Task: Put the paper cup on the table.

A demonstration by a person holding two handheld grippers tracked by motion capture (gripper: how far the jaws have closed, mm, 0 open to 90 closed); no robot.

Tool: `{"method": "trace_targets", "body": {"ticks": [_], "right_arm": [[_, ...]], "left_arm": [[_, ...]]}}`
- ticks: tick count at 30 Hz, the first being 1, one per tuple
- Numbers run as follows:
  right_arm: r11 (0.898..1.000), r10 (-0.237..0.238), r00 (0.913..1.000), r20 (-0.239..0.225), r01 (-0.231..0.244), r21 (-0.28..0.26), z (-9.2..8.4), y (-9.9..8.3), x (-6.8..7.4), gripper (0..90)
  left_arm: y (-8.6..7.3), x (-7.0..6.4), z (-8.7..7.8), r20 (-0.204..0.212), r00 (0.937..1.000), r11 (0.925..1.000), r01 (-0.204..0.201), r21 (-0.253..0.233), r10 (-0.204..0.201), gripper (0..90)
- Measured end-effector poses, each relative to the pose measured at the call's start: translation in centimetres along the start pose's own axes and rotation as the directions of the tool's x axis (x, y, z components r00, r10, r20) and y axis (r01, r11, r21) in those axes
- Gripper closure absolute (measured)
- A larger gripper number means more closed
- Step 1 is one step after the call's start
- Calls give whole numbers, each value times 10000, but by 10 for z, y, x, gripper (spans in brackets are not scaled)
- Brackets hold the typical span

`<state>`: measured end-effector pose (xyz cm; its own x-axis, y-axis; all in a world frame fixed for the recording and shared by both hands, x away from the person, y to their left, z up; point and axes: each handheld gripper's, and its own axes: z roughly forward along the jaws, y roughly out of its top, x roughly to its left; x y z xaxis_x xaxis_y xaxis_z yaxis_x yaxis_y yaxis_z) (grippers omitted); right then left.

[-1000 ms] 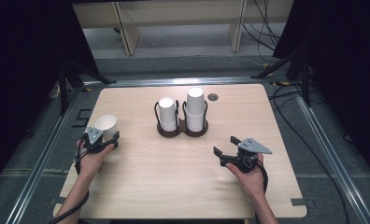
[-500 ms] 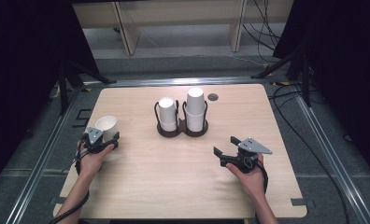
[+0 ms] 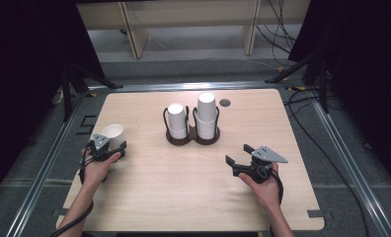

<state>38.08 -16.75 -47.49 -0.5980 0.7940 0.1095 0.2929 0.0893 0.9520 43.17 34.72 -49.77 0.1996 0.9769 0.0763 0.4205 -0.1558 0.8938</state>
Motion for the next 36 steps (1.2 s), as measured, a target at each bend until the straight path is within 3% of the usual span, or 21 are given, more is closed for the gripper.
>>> {"method": "trace_targets", "body": {"ticks": [11, 18, 20, 25, 26, 27, 32, 34, 36], "right_arm": [[10000, -11, 10000, -21, 11, -17, 0, 0, 0, 150], [10000, -49, 10000, -1, 49, -13, 0, 0, 0, 150], [9995, 249, 9997, -66, -248, 179, -1, 0, 2, 150], [10000, 16, 10000, 5, -16, 13, 0, -1, 0, 150], [10000, 67, 10000, -41, -67, 69, 0, -1, 0, 150], [9989, 423, 9991, -101, -421, 202, 0, -2, 1, 150], [10000, -51, 10000, 0, 51, -16, 0, -2, -1, 150], [9983, 469, 9989, -19, -468, 353, -2, -2, 2, 150], [9986, 446, 9990, -38, -444, 277, -2, -2, 2, 150]], "left_arm": [[-1, 0, -1, 64, 9999, 9993, 84, 362, -87, 212], [-4, -3, -10, 139, 9995, 9994, 275, 219, -279, 144], [-5, -4, -13, 84, 9995, 9993, 317, 174, -318, 141], [-5, -4, -19, 75, 9996, 9993, 288, 237, -290, 123], [-5, -5, -20, 42, 9992, 9990, 401, 208, -402, 120], [-6, -5, -23, 2, 9994, 9989, 343, 330, -343, 119], [-9, -4, -30, -35, 9993, 9991, 361, 231, -361, 110], [-12, -5, -38, -18, 9995, 9993, 313, 215, -313, 103], [-15, -6, -44, 23, 9995, 9994, 303, 162, -303, 101]]}}
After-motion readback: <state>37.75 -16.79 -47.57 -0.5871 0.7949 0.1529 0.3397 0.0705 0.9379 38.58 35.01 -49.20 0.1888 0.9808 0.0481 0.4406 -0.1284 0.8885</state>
